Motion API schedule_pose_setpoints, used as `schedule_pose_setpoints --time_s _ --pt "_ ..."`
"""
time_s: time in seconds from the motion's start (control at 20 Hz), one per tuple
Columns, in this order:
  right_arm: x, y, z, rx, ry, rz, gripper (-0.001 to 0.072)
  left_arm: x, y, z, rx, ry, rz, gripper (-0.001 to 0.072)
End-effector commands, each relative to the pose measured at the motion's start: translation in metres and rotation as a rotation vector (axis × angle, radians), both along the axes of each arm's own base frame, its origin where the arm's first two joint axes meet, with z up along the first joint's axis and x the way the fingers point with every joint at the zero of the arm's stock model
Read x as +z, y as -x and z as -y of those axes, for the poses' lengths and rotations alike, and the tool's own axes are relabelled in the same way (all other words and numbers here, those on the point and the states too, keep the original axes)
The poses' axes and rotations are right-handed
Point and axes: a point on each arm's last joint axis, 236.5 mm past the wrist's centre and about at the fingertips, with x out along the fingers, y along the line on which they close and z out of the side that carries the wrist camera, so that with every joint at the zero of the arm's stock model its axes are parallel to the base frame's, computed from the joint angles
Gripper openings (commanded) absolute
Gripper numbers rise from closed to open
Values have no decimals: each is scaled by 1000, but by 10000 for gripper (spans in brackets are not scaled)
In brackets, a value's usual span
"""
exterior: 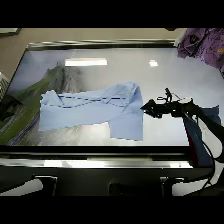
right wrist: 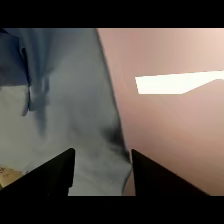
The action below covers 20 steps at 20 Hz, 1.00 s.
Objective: Fold the clothes and pants, and hang the long-sleeved shirts on hangers.
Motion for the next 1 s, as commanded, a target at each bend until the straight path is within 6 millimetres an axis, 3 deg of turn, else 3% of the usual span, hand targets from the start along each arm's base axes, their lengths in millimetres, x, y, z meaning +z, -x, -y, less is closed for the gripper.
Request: schedule_pose_setpoints --time_s 0.0,0.1,0.2,0.25,0.3,0.35,0.65,0.95 --pt "-9 1 -5 8 -23 -11 432 -6 8 -12 15 -4 -5 669" --pt "-11 5 -8 22 -37 -22 412 -19 18 -12 17 28 -23 669" --pt "-11 6 -9 31 -38 -21 283 -34 25 -5 9 83 -15 669" --pt "-11 6 -9 34 -38 -18 261 -42 28 0 3 118 -5 669" --pt "-11 6 -9 37 -37 -14 121 -50 33 7 -8 151 2 669" --pt "-10 6 -9 38 -38 -11 32 -59 38 12 -16 177 3 669" --pt "-1 3 -10 31 -49 2 31 -101 65 34 -29 282 -15 669" --pt "17 -1 -9 25 -41 43 31 -124 65 61 -91 371 -61 669"
